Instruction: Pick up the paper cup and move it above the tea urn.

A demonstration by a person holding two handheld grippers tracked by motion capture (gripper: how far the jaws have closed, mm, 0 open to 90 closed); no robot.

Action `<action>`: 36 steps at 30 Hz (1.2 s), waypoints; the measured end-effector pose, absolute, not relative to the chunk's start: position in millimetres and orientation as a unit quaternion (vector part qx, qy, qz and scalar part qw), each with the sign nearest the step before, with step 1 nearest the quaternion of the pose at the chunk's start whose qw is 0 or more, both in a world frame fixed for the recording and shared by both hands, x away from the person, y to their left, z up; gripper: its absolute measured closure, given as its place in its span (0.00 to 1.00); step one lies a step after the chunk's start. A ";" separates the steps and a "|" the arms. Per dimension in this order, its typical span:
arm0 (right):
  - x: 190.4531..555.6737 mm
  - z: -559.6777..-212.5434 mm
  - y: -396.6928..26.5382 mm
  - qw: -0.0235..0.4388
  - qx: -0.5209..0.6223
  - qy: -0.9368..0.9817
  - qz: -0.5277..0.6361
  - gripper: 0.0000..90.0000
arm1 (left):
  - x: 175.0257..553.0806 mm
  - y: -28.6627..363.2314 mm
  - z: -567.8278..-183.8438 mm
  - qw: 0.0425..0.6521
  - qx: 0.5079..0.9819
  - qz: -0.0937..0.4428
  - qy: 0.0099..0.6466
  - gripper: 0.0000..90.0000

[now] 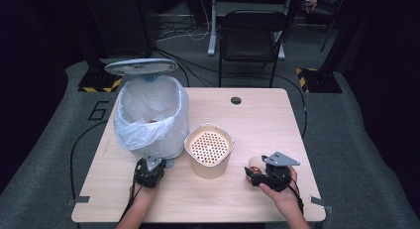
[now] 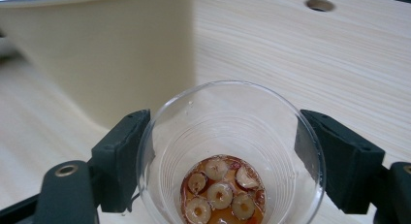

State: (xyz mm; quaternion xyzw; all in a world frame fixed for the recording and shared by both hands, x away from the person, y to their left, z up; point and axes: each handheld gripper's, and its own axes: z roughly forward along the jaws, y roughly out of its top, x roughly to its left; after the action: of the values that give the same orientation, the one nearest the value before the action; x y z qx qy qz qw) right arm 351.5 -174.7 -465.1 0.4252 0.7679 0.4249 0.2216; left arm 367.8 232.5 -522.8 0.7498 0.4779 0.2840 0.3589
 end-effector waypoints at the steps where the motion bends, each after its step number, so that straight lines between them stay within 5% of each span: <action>1: 353.7 -465.9 -179.5 0.228 0.435 0.763 0.421 0.24 | 367.7 232.4 -522.8 0.359 0.750 0.284 0.478 0.96; 25: 361.0 -464.0 -200.6 0.240 0.461 0.727 0.449 0.17 | 367.3 232.0 -522.8 0.358 0.751 0.282 0.478 0.96; 36: 377.4 -428.4 -176.8 0.219 0.468 0.721 0.462 0.49 | 367.3 231.5 -523.0 0.360 0.749 0.283 0.479 0.95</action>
State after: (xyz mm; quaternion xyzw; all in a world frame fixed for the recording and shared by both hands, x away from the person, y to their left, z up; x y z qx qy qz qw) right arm 377.4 -176.8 -428.4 0.4678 0.7209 0.4622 0.2189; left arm 367.3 231.5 -523.0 0.7495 0.4786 0.2828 0.3595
